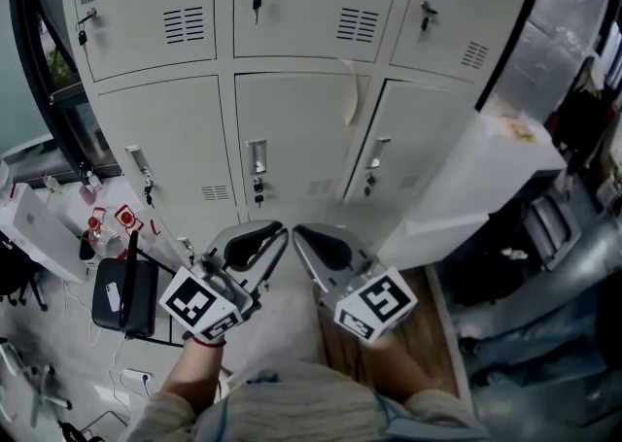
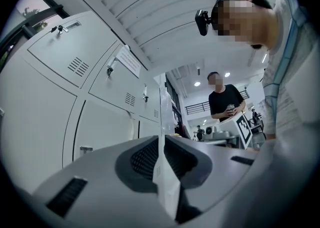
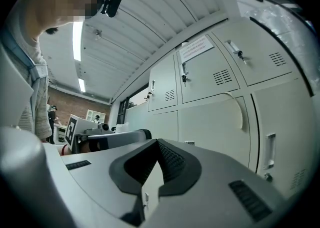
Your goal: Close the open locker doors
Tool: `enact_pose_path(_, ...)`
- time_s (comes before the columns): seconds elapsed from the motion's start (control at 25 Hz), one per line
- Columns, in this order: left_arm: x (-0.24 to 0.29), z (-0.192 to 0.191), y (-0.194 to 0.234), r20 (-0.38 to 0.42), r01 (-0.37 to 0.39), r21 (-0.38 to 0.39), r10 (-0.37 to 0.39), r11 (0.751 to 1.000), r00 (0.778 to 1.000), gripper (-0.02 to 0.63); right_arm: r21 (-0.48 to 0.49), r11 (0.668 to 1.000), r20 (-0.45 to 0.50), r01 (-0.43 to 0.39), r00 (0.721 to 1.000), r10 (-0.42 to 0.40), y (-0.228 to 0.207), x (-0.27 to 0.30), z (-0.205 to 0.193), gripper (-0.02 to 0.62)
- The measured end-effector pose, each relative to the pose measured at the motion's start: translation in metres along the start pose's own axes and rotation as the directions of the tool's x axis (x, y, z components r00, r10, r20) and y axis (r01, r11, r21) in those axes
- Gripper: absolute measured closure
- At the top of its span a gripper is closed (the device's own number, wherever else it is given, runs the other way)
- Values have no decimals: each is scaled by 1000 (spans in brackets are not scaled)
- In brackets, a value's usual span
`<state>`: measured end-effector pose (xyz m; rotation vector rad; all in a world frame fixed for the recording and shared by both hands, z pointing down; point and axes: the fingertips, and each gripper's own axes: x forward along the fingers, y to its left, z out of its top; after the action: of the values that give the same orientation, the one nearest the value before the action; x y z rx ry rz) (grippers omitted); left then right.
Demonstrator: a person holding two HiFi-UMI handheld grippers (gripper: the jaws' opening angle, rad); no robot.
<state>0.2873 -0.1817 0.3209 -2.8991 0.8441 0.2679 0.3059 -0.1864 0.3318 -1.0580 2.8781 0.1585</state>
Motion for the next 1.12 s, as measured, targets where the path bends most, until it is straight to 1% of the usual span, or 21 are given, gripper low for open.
enact_pose_path(0.08, 1, -8, -5, -12, -1, -13, 1, 1000, 1000, 566, 12, 1000, -2, -7, 1000, 7, 0, -6, -6, 591)
enact_pose_path(0.2, 6, -15, -11, -31, 1, -15, -1, 1000, 1000, 566, 2, 1000, -15, -15, 1000, 15, 0, -13, -11, 592)
enact_pose_path(0.36, 13, -18, -15, -43, 8, -4, -8, 1000, 999, 566, 55, 998, -51, -27, 998, 29, 3, -17, -19, 592)
enact_pose_path(0.48, 16, -16, -16, -39, 7, -2, -7, 1000, 999, 566, 53, 998, -40, -24, 999, 26, -2, -20, -19, 592)
enact_pose_path(0.68, 20, -14, -18, -35, 7, 0, -7, 1000, 999, 566, 18, 1000, -18, -9, 1000, 10, -14, -24, -18, 592)
enact_pose_path(1.04, 21, -14, -24, -32, 8, 0, -8, 1000, 999, 566, 27, 1000, -29, -13, 999, 14, -10, -28, -17, 592)
enact_pose_path(1.12, 20, -14, -25, -32, 9, 0, -9, 1000, 999, 566, 12, 1000, -25, -10, 1000, 11, -11, -29, -17, 592)
